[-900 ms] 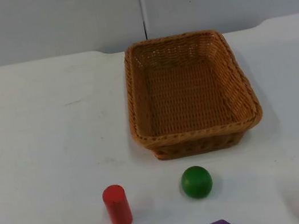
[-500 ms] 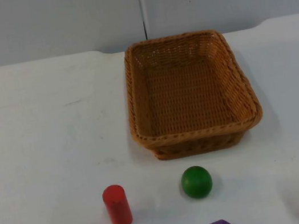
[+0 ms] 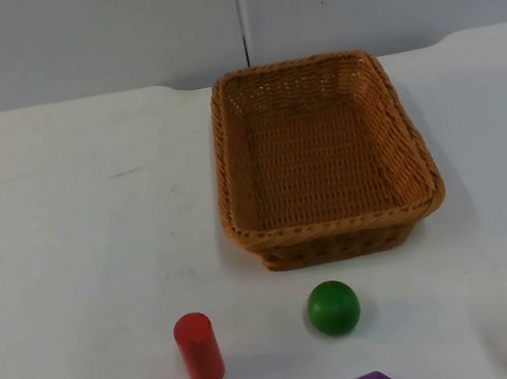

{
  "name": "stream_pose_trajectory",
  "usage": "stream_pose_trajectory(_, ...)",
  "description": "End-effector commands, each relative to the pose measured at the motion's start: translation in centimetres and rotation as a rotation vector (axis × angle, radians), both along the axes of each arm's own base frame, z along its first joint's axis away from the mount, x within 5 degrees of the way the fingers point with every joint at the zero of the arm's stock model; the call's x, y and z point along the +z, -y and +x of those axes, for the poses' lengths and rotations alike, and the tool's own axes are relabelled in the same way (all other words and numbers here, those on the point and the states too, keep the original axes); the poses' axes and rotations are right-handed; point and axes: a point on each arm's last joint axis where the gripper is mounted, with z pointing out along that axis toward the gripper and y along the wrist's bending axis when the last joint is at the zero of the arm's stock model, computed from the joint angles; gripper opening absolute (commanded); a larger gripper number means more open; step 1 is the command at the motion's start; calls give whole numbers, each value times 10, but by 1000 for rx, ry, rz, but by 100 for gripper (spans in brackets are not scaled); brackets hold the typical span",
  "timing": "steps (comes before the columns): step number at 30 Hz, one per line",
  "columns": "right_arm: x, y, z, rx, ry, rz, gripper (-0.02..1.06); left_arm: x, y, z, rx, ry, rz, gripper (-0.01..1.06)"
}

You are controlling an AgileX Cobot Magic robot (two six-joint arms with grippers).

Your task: Pick up the basket with the left hand and place the triangular block into the basket with the right hand.

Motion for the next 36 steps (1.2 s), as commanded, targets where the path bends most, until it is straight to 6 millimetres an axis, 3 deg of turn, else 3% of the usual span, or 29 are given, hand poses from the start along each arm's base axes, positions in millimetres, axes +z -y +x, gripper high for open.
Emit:
stream_pose_trajectory(1, 2, 2, 4, -7, 10, -17, 105, -1, 1, 11, -1, -4, -10, 105)
stream_pose_trajectory(4, 0, 2, 7, -9, 1, -30, 105, -7, 0, 26, 0, -34, -6, 105)
stream_pose_trajectory(9, 1, 3, 9, -11, 17, -38, 105, -30, 7, 74, -75, -130, -44, 105)
stream_pose_trajectory(10, 1, 3, 9, -11, 17, -38, 105, -30, 7, 74, -75, -130, -44, 105)
stream_pose_trajectory(14, 2, 3, 9, -12, 26, -38, 105, -54, 19, 125, -185, -237, -114, 105)
stream_pose_trajectory(15, 2, 3, 9, -12, 26, -38, 105, -54, 19, 125, -185, -237, -114, 105)
stream_pose_trajectory(20, 3, 3, 10, -12, 38, -37, 105, -88, 49, 166, -291, -334, -122, 105)
stream_pose_trajectory(25, 3, 3, 10, -12, 38, -37, 105, -101, 76, 191, -339, -334, -114, 105)
stream_pose_trajectory(29, 3, 3, 10, -12, 38, -37, 105, -104, 110, 234, -370, -289, -123, 105)
stream_pose_trajectory(30, 3, 3, 10, -12, 38, -37, 105, -104, 110, 234, -370, -289, -123, 105)
stream_pose_trajectory(34, 3, 3, 10, -12, 38, -37, 105, -122, 133, 274, -364, -302, -148, 105)
stream_pose_trajectory(36, 3, 3, 10, -12, 38, -37, 105, -128, 141, 282, -373, -309, -151, 105)
